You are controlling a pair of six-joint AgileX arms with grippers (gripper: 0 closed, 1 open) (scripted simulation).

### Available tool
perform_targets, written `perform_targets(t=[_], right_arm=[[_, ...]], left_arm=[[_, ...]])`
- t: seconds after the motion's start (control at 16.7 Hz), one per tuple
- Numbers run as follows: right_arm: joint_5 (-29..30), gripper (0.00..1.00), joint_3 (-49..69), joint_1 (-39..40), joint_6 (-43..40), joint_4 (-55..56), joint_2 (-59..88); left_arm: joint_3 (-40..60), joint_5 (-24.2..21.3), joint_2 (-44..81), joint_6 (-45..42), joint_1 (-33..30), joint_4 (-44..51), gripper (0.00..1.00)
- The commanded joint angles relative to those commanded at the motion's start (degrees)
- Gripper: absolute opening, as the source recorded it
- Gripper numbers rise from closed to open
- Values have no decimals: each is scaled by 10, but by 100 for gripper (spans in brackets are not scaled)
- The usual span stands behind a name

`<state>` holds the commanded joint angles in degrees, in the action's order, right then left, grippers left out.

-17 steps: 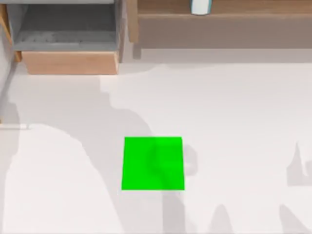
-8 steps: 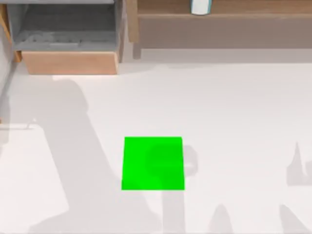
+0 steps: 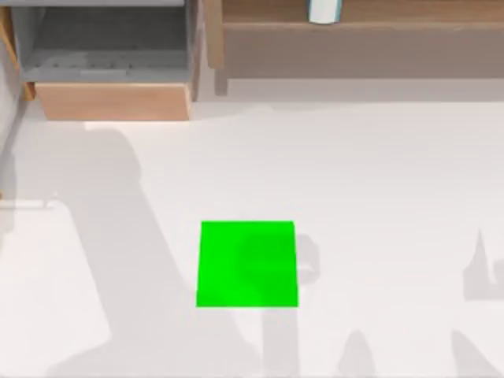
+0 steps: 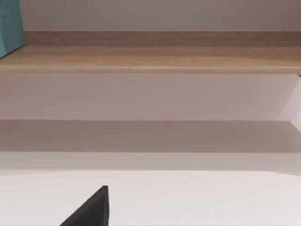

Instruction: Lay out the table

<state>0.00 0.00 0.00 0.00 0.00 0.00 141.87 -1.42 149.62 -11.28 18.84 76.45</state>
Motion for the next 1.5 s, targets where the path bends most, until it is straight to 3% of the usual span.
perform_targets(t=[0.78, 1.5], right_arm=[[0, 100, 0, 0, 0, 0, 0], [0, 100, 0, 0, 0, 0, 0]], left_arm=[[-48, 0, 7, 3, -3, -55, 100], [-48, 0, 7, 3, -3, -55, 10]])
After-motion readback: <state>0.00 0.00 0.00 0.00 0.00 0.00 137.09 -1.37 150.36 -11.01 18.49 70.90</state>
